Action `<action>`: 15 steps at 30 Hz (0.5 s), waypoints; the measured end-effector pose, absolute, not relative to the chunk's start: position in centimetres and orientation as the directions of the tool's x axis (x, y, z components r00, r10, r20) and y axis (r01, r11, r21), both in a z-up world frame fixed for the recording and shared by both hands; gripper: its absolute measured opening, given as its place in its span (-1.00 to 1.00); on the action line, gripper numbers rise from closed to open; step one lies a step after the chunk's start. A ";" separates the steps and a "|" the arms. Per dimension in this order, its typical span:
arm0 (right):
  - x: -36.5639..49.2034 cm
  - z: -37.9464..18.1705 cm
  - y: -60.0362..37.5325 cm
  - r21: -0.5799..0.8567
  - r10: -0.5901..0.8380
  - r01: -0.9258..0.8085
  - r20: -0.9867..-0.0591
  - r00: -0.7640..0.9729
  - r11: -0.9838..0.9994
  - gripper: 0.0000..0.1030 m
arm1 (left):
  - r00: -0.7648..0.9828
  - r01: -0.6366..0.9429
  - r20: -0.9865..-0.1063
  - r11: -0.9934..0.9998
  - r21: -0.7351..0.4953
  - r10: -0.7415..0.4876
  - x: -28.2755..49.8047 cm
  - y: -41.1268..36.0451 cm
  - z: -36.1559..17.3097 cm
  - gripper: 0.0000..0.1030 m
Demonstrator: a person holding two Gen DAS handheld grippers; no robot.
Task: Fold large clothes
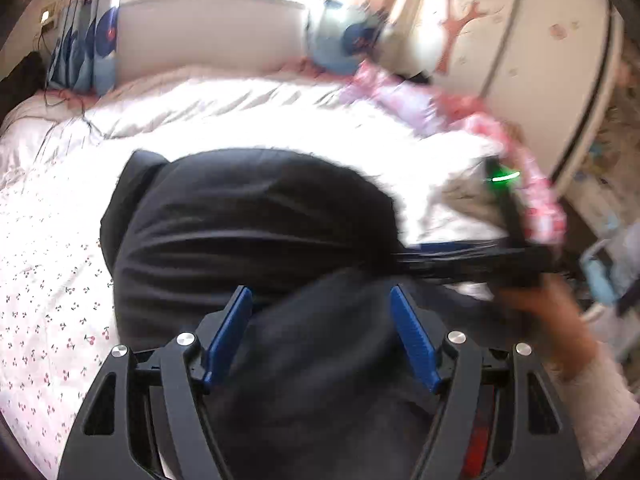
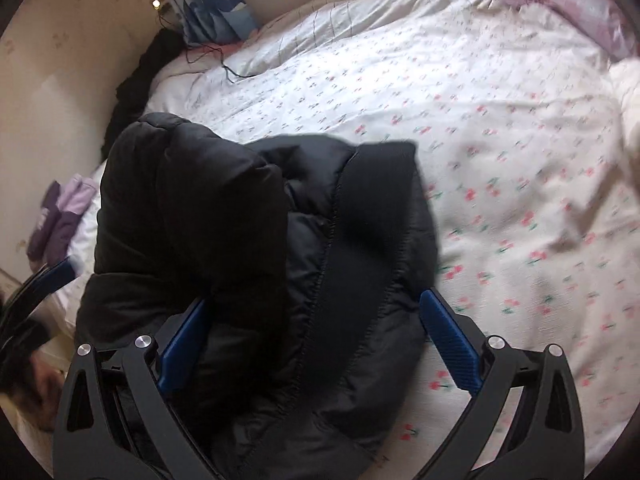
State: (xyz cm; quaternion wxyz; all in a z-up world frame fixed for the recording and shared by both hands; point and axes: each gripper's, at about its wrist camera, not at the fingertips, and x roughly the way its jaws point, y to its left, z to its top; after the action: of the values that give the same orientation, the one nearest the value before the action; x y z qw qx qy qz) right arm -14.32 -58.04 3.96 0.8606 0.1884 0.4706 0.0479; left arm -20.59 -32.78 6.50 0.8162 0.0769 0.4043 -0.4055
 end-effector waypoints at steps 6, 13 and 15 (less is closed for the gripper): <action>-14.0 5.8 -57.6 0.346 0.232 0.089 -0.778 0.584 0.934 0.86 | 0.394 0.775 -0.764 0.631 -0.023 -0.511 -23.9 -35.4 0.4 0.40; -14.4 -2.7 -60.8 0.509 0.319 0.237 -0.774 0.547 0.828 0.87 | 0.371 0.790 -0.780 0.612 -0.020 -0.505 -20.4 -35.2 3.2 0.47; -15.4 -0.7 -60.7 0.453 0.243 0.239 -0.771 0.589 0.859 0.86 | 0.389 0.797 -0.778 0.604 0.016 -0.493 -20.3 -35.7 2.3 0.51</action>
State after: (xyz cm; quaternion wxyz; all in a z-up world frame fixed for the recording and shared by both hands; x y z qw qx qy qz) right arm -15.35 -60.67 -0.72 0.8509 0.2658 0.4532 0.0011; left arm -20.26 -35.72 2.30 0.8094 0.1983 0.3832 -0.3984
